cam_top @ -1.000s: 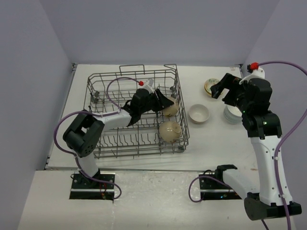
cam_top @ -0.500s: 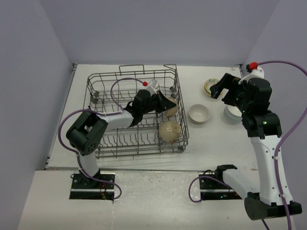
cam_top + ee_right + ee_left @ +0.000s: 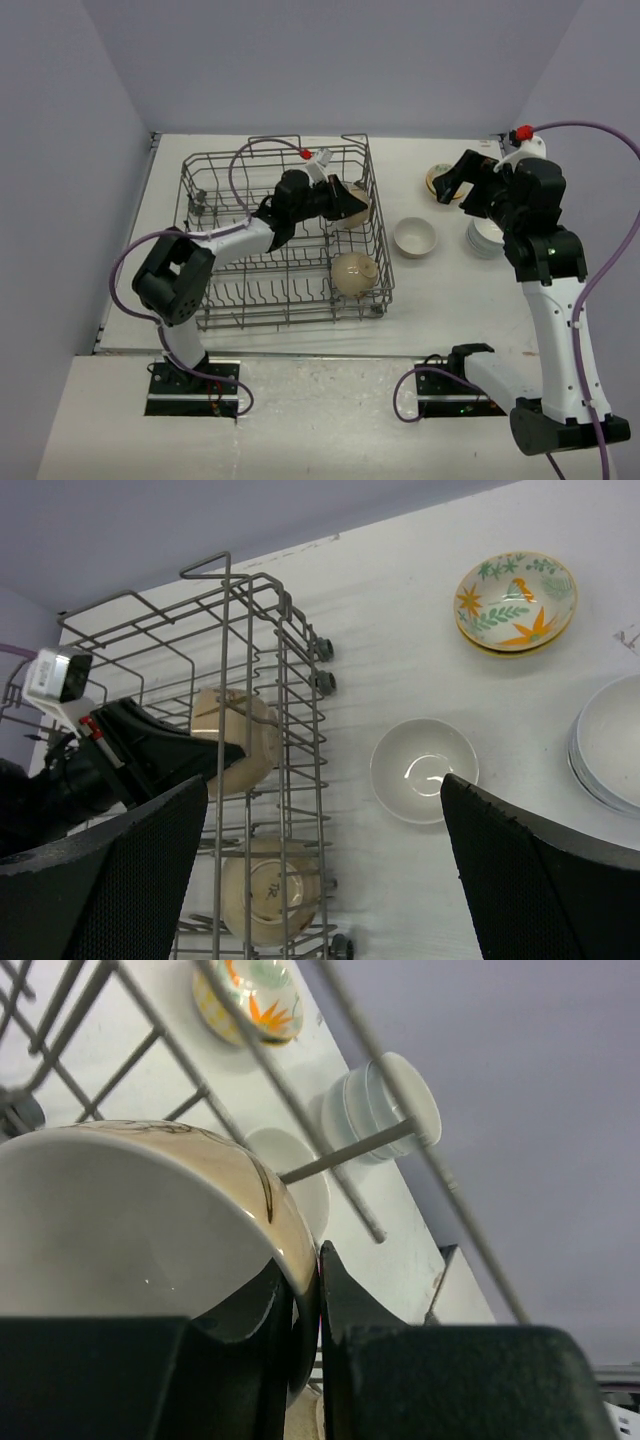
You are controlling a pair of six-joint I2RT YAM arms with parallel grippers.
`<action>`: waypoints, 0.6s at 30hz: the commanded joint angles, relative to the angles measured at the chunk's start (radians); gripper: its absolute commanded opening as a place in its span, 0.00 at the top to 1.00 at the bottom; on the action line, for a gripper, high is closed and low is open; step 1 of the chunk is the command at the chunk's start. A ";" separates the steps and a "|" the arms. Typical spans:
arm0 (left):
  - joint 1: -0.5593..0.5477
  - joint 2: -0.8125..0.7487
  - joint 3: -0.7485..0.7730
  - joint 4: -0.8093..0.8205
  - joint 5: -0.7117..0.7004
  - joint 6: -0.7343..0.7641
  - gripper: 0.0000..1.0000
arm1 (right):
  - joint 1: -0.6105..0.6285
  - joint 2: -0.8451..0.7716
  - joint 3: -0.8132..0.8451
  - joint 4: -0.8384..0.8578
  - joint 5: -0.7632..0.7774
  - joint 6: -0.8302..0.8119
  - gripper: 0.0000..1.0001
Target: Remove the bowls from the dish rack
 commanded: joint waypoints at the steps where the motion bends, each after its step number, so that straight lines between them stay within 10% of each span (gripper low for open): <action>1: 0.017 -0.128 0.120 0.006 0.013 0.213 1.00 | 0.008 0.007 0.041 0.029 -0.021 -0.004 0.01; 9: 0.017 -0.200 0.172 -0.044 0.100 0.413 1.00 | 0.011 0.033 0.090 0.031 -0.073 -0.004 0.01; 18: -0.161 -0.456 0.294 -0.609 0.062 1.246 1.00 | 0.301 0.272 0.535 -0.221 0.087 -0.105 0.01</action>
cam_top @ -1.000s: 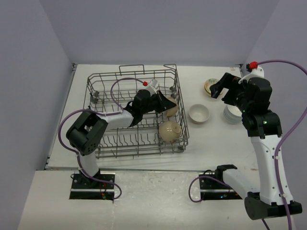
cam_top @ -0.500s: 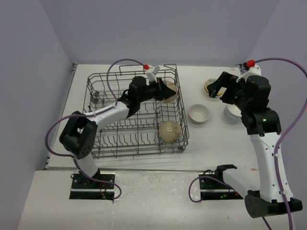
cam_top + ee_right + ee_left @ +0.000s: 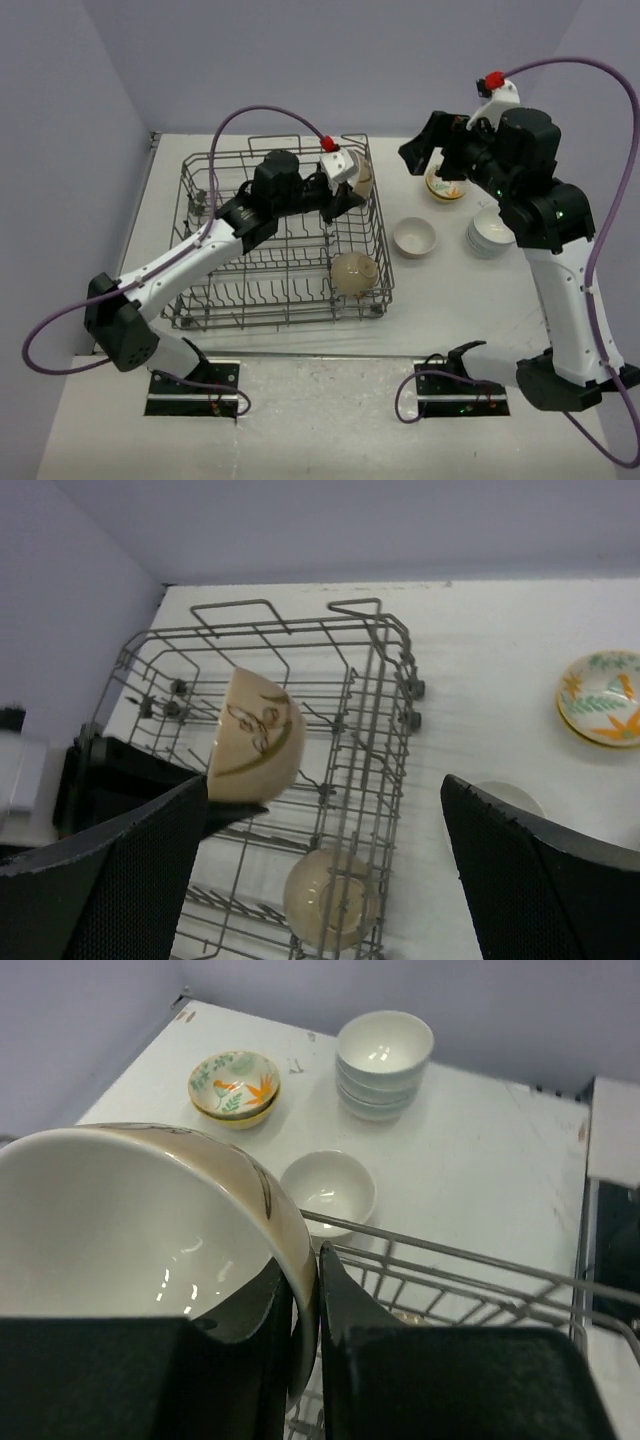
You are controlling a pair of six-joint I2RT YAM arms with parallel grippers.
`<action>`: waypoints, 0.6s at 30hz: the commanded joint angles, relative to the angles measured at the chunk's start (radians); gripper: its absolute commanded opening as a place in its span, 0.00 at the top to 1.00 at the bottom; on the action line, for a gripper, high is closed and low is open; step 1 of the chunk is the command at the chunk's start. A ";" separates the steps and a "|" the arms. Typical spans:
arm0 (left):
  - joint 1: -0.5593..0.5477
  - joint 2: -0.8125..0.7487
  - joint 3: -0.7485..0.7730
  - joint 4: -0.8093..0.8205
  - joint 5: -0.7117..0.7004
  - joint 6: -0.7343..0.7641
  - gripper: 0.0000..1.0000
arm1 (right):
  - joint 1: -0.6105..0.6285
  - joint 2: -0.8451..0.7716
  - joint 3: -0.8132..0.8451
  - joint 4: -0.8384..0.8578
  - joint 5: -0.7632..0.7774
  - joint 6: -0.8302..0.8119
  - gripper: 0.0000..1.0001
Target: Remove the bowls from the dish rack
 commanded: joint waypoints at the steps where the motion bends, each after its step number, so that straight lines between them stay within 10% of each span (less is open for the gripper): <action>1: -0.121 -0.192 0.110 -0.211 0.002 0.474 1.00 | 0.143 0.078 0.176 -0.143 0.117 -0.071 0.01; 11: -0.233 -0.135 0.320 -0.684 -0.110 0.614 1.00 | 0.375 0.212 0.371 -0.318 0.183 -0.101 0.09; 18: -0.250 -0.088 0.360 -0.736 -0.112 0.617 1.00 | 0.410 0.215 0.327 -0.340 0.352 -0.056 0.08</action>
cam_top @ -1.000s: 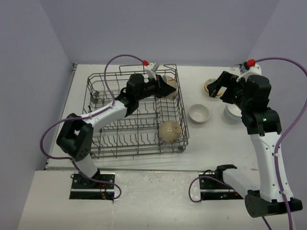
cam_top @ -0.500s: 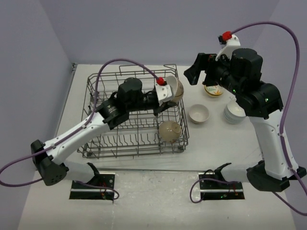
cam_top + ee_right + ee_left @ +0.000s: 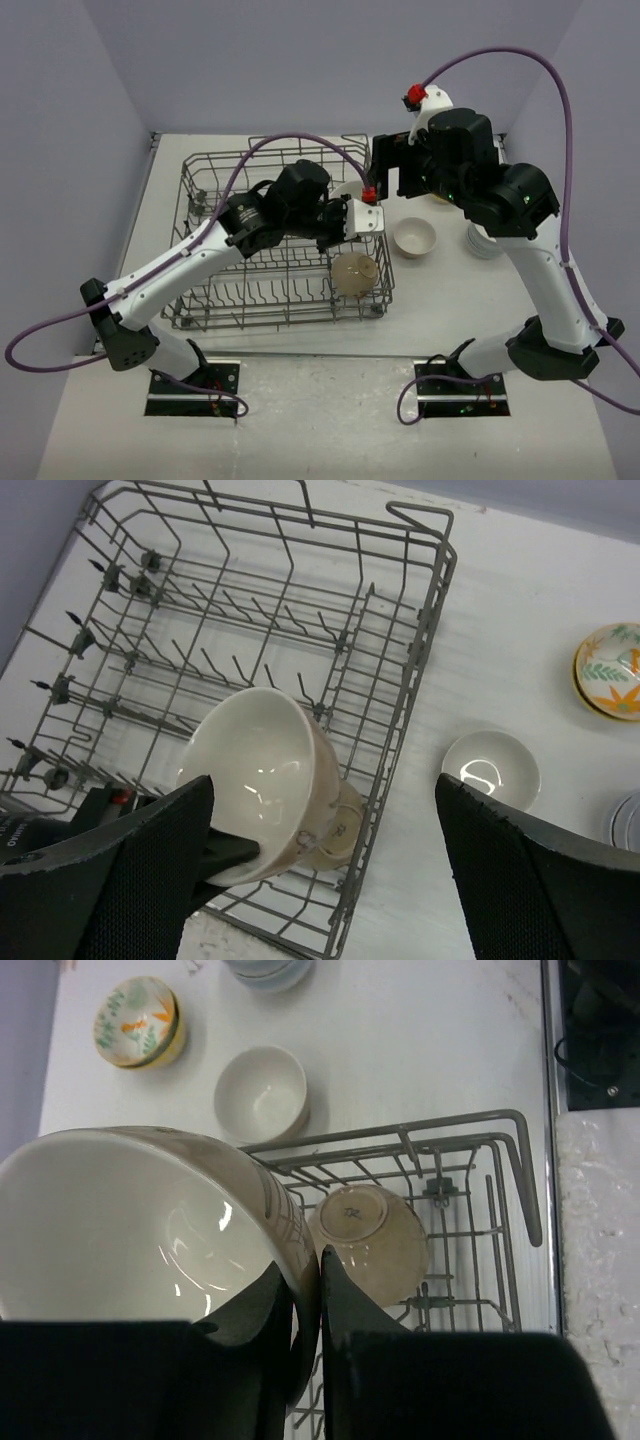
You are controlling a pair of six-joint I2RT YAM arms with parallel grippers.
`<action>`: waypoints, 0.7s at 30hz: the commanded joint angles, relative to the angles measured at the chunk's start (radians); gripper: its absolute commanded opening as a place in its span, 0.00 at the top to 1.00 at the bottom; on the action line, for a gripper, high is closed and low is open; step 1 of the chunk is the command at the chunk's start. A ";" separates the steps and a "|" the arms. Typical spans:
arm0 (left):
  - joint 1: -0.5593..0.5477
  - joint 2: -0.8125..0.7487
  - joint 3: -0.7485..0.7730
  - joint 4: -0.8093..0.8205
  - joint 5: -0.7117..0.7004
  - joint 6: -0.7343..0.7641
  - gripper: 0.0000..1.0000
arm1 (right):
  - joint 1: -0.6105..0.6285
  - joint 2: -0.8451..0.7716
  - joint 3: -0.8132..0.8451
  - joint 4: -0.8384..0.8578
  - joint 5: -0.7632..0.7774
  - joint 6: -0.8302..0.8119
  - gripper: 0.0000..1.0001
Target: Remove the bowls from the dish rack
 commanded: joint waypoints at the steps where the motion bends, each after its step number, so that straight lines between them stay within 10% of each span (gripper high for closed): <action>1: -0.013 -0.036 0.046 0.015 -0.002 0.061 1.00 | 0.004 -0.021 -0.012 -0.034 0.098 0.028 0.08; 18: -0.018 -0.085 0.015 0.021 0.020 0.117 1.00 | 0.029 0.088 -0.143 -0.120 -0.112 -0.042 0.28; 21: -0.019 -0.114 -0.012 0.047 0.030 0.128 1.00 | 0.029 0.137 -0.115 -0.157 -0.080 -0.044 0.58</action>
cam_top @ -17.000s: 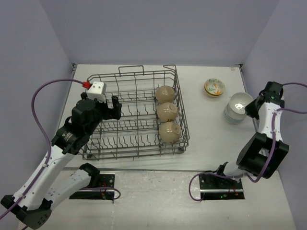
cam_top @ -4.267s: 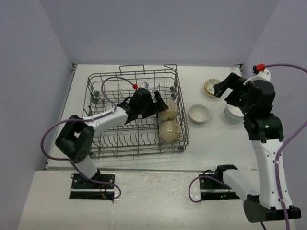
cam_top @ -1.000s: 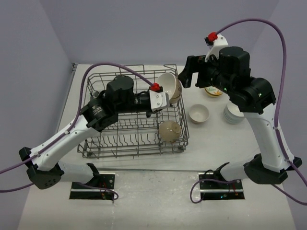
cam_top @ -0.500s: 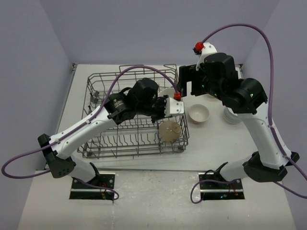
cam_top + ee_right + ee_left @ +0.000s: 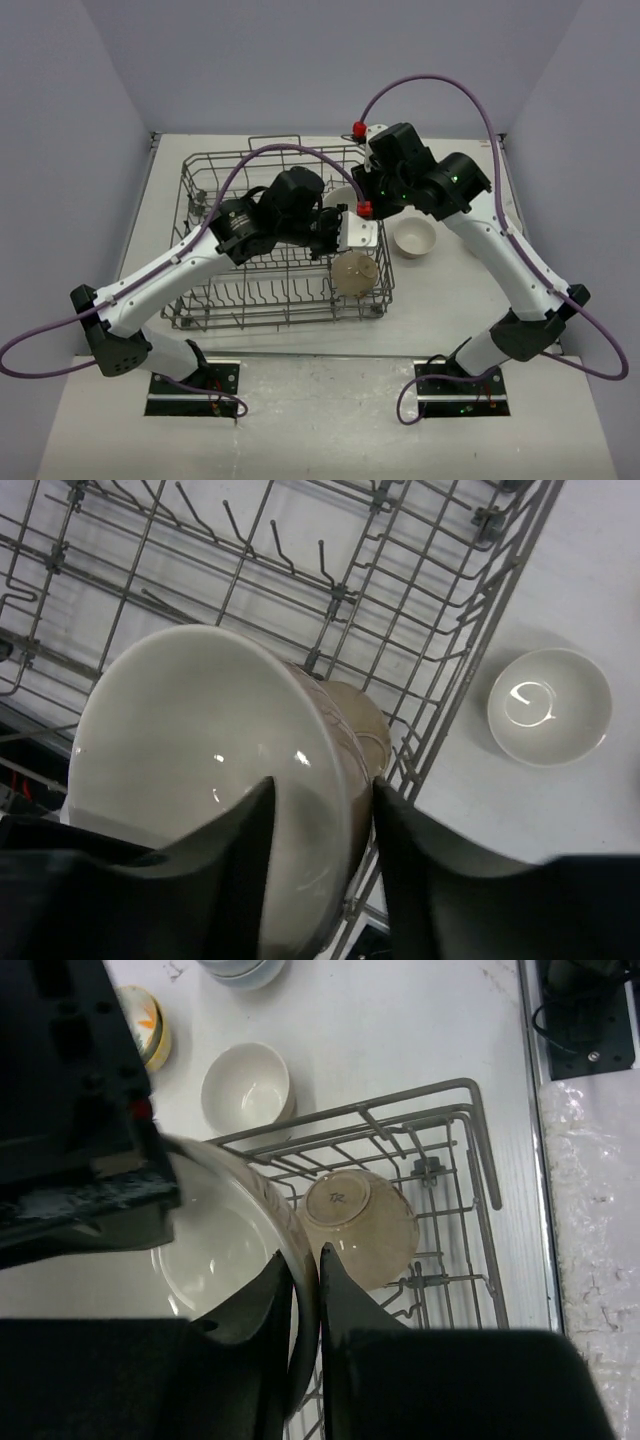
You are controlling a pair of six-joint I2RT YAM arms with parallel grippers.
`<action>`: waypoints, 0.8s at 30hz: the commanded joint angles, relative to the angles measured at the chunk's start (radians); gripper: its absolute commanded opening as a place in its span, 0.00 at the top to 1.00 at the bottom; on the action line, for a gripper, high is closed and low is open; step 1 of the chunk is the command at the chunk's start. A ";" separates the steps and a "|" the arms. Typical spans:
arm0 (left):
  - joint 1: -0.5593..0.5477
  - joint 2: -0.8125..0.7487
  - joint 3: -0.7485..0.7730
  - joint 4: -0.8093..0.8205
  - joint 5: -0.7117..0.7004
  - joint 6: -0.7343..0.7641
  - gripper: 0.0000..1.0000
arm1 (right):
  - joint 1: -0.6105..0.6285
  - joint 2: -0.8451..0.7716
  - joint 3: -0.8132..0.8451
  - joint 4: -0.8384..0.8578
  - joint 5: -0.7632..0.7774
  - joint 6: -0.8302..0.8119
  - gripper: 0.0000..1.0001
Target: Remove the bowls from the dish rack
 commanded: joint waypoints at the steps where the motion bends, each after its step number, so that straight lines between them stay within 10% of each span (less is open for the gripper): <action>1: -0.004 -0.095 -0.012 0.102 0.019 0.051 1.00 | 0.003 0.041 0.041 -0.069 0.042 -0.026 0.68; 3: -0.004 -0.110 -0.026 0.119 0.007 0.051 1.00 | 0.003 0.055 0.066 -0.079 0.074 -0.018 0.91; 7: -0.004 -0.134 -0.067 0.178 -0.030 0.040 0.96 | 0.002 0.038 0.078 -0.054 0.105 0.008 1.00; 8: -0.004 -0.141 -0.077 0.197 -0.043 0.028 0.73 | 0.003 0.030 0.072 -0.033 0.117 0.011 1.00; 11: -0.004 -0.173 -0.130 0.283 -0.108 -0.002 0.51 | 0.000 -0.005 0.035 0.031 0.128 0.019 1.00; 12: -0.004 -0.196 -0.150 0.354 -0.172 -0.021 0.12 | -0.003 -0.017 0.024 0.048 0.142 0.025 1.00; 13: -0.004 -0.208 -0.167 0.389 -0.200 -0.035 0.00 | -0.010 -0.019 0.024 0.056 0.139 0.028 1.00; 24: 0.078 -0.359 -0.313 0.658 -0.904 -0.528 0.00 | -0.516 -0.067 -0.118 0.262 -0.033 0.052 1.00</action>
